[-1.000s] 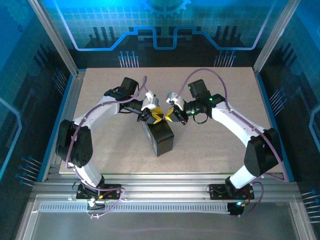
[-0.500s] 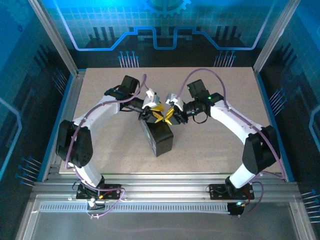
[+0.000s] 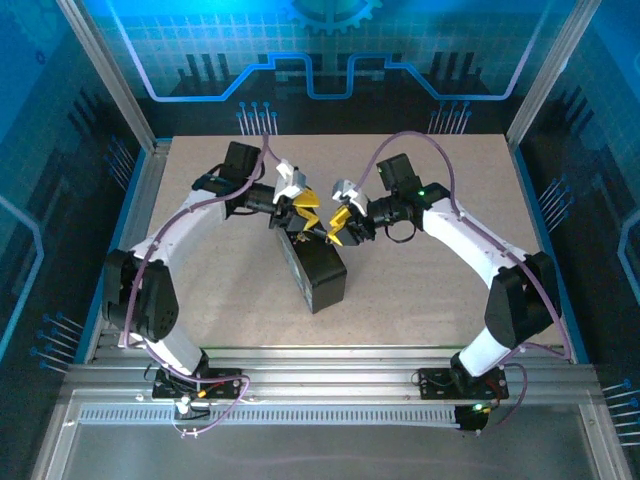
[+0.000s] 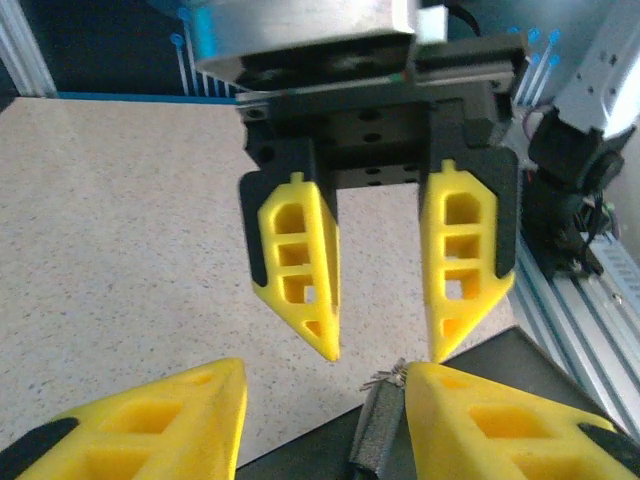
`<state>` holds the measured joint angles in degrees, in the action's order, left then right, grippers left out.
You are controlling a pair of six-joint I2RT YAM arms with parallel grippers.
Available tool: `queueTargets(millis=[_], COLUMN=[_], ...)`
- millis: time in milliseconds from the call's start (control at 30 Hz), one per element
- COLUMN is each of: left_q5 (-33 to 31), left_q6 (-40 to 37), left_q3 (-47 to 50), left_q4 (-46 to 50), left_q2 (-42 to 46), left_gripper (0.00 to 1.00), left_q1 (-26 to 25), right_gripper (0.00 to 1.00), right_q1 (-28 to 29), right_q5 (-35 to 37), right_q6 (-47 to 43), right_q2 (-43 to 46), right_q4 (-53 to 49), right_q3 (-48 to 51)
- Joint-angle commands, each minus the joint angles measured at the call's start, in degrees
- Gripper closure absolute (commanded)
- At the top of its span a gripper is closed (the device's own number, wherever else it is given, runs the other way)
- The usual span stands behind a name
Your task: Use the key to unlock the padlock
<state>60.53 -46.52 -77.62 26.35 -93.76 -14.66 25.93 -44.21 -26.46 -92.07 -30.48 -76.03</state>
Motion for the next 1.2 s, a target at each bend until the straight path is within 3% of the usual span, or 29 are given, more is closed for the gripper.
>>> queueTargets(millis=[0,133,333,567,833,1167], left_q5=[1.2,-5.5,-22.3,-42.4,-52.4,-57.6], left_q6=[10.6,20.6,33.4,41.2,45.4,46.5], left_q3=[1.8,2.7,2.6,1.4,7.4,8.7], left_q4=[-6.9,-11.5,-12.2,-7.9,-10.6,-7.3], left_q2=[2.2,3.1,4.2,5.1,7.3,7.1], left_gripper=[0.54,0.56,0.58,0.62,0.64,0.67], left_q1=[1.5,2.1,2.6,3.0,2.9,1.6], right_gripper=[0.58,0.55,0.55,0.66,0.96,1.00], right_q1=[1.5,3.0,5.0,6.7,10.1,13.3], right_q5=[-1.1,1.1,4.7,9.3,19.5,32.9], right_q6=[1.6,3.5,4.6,6.1,12.2,23.9], right_q2=[-0.5,-1.7,-3.1,-4.0,-3.0,-0.6], right_q4=[1.4,2.4,2.2,2.0,4.9,11.5], right_q3=[-2.5,-3.3,-3.9,-3.8,-1.8,-0.6])
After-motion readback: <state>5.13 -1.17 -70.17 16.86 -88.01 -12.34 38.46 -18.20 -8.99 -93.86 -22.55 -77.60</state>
